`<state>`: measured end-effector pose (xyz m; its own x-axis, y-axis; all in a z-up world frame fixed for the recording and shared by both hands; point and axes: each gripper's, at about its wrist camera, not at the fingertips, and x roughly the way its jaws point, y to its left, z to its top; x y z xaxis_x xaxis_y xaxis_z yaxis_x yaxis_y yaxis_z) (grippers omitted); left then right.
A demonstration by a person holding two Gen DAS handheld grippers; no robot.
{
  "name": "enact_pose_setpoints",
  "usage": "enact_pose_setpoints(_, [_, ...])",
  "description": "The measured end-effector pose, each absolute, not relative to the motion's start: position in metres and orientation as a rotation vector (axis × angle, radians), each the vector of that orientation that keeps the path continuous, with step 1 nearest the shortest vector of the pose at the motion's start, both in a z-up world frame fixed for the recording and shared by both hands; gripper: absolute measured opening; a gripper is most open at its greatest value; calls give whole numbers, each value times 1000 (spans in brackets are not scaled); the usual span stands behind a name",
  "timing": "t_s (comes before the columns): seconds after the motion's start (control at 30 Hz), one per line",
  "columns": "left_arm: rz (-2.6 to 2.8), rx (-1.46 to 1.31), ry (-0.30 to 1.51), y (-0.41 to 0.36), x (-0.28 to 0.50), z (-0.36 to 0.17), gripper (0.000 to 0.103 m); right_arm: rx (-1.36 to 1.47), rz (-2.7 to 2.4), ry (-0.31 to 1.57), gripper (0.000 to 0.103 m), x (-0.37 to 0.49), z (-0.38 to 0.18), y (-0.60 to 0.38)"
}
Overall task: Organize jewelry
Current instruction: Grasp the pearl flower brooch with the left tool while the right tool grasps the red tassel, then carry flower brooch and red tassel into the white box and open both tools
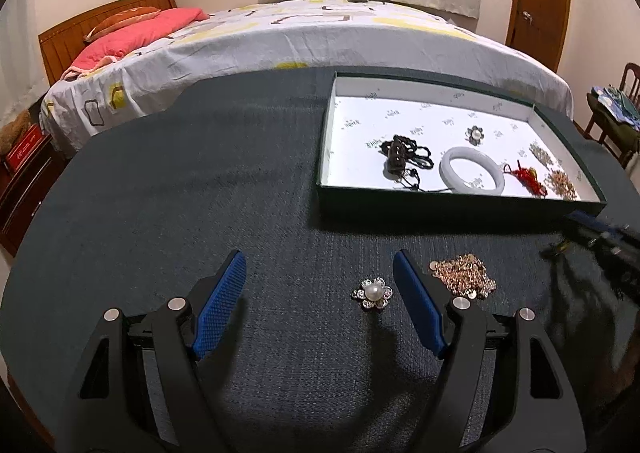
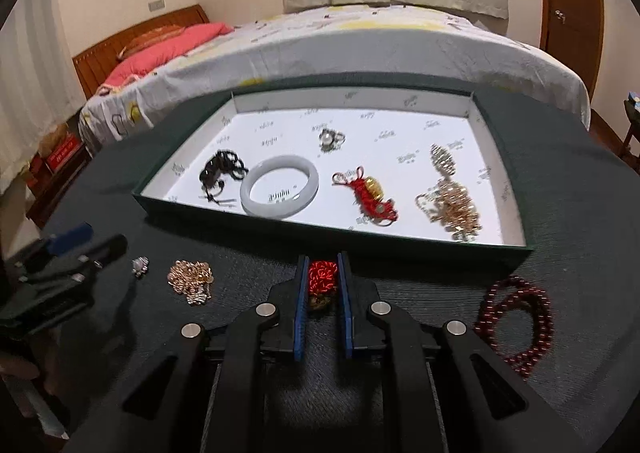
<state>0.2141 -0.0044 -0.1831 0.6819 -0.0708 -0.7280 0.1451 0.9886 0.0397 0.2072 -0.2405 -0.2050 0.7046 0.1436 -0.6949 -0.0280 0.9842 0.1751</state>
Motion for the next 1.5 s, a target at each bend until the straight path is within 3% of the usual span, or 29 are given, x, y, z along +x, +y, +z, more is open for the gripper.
enact_pose_setpoints(0.43, [-135,154,827,-18,211,-196,74,206,70,776,14,180,-208,-275])
enact_pose_setpoints(0.83, [-186,157,871,-24,212,-203,36,231,65,767,14,169,-208,-288])
enact_pose_setpoints(0.9, [-207,164,871,-28,210,-203,24,232,64,766,14,168,-208,-289])
enact_pose_setpoints(1.5, [-217,143,795,-34,195,-172,23,220,94,720,14,157,-190,-282])
